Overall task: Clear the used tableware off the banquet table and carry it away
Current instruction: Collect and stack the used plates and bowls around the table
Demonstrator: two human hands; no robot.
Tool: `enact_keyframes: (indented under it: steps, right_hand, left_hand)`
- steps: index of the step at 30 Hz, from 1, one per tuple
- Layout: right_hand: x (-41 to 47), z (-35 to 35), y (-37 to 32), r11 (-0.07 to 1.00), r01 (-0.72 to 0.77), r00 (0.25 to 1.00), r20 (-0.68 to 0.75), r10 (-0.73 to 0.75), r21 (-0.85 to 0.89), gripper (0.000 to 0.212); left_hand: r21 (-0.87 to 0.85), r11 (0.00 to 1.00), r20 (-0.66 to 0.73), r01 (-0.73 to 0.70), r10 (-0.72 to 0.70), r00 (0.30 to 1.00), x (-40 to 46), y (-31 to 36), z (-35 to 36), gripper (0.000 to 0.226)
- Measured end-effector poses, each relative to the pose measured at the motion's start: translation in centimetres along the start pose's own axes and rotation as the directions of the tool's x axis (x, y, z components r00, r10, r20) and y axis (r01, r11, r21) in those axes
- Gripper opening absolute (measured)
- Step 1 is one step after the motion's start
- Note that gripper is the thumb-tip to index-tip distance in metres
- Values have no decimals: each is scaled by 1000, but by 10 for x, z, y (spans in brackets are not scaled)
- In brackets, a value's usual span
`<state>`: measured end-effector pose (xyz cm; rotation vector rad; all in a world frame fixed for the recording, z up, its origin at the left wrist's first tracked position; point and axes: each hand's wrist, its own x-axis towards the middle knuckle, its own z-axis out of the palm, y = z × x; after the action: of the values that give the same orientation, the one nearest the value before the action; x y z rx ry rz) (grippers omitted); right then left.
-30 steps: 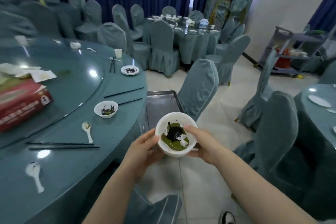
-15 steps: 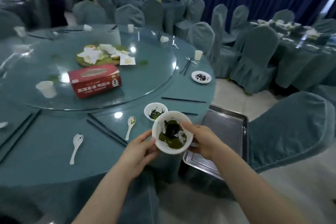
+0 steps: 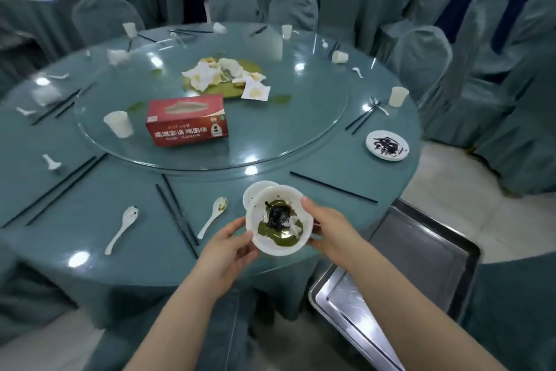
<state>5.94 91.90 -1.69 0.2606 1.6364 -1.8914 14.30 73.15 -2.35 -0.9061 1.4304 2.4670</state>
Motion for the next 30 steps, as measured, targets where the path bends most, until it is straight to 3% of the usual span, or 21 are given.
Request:
enact_keyframes:
  steps: [6,9,11,14,17,20,25,30]
  right_hand:
    - [56,16,-22,995,3,998,68,3,-102,27]
    - [88,20,-28,990,2,999,37,3,-138,15]
    - [111,21,-29,963,1,1000,-28,-9,-270,6]
    - [136,22,-25,870,-42,993,-116,-18,-491,15]
    - [151,22,-17,792,-84,990,-142,-3,-605,24]
    - [163,23,-10,819,-141,989,-120,89,-556,45]
    - [179,19,-23,826,-203,979,-102,176,-525,22]
    - [190,-33,-52,927,-158,981,-165,106,-339,34]
  left_hand:
    - [-28,998,-104,-63,60,993,41,18,-1,30]
    - [-21,997,-105,-73,71,992,72,25,-2,35]
    - [34,997,-92,-62,65,994,94,28,-2,32]
    - [110,994,-140,1,15,990,123,25,-3,34]
    - [269,963,-246,-9,78,966,137,17,-6,37]
    - [271,962,-272,8,69,960,143,13,-7,35]
    - [144,987,-314,-65,108,943,149,29,8,25]
    - [194,977,-207,-83,123,971,158,43,57,29]
